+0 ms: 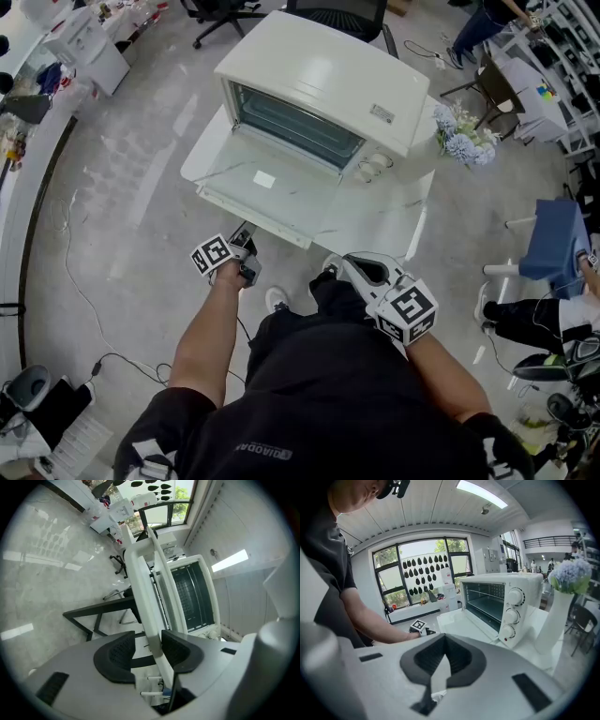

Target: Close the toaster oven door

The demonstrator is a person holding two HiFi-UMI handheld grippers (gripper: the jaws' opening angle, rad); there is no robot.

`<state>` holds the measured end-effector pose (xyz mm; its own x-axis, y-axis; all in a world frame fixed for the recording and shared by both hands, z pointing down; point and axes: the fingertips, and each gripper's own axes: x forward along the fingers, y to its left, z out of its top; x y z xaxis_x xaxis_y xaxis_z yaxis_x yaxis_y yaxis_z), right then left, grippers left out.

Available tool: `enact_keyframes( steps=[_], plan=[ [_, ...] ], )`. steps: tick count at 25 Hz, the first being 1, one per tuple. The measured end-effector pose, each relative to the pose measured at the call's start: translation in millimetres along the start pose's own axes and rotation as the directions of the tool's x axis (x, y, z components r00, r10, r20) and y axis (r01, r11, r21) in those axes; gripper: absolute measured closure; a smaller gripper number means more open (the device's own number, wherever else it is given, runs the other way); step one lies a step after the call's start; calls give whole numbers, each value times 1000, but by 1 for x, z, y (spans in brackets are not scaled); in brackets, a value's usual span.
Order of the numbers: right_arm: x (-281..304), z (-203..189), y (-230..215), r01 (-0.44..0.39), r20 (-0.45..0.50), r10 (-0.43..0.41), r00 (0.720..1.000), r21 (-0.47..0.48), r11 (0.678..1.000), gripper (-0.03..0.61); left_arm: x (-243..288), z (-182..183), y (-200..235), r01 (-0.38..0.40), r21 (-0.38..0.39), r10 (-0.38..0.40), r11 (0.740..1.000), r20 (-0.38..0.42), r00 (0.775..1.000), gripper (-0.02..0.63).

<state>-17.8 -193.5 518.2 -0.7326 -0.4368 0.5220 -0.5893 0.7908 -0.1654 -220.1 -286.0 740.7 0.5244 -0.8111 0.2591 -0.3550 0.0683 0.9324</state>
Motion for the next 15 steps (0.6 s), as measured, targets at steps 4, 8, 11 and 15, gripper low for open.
enact_keyframes(
  steps=[4,8,11,15],
  plan=[
    [0,1,0,2,2,-2,1000,-3,1000,577,1,3,-18,71,-11,-70,997,15,997,511],
    [-1,3,0,-3,8,3,1000,-7,1000,577,-2,6,-27,121,-63,-118,991,47,992,518],
    [-1,2,0,-4,11,4,1000,-7,1000,577,-4,10,-43,198,-90,-192,976,79,978,523],
    [0,3,0,-4,22,4,1000,-5,1000,577,-6,13,-60,249,-106,-240,963,87,967,520]
  ],
)
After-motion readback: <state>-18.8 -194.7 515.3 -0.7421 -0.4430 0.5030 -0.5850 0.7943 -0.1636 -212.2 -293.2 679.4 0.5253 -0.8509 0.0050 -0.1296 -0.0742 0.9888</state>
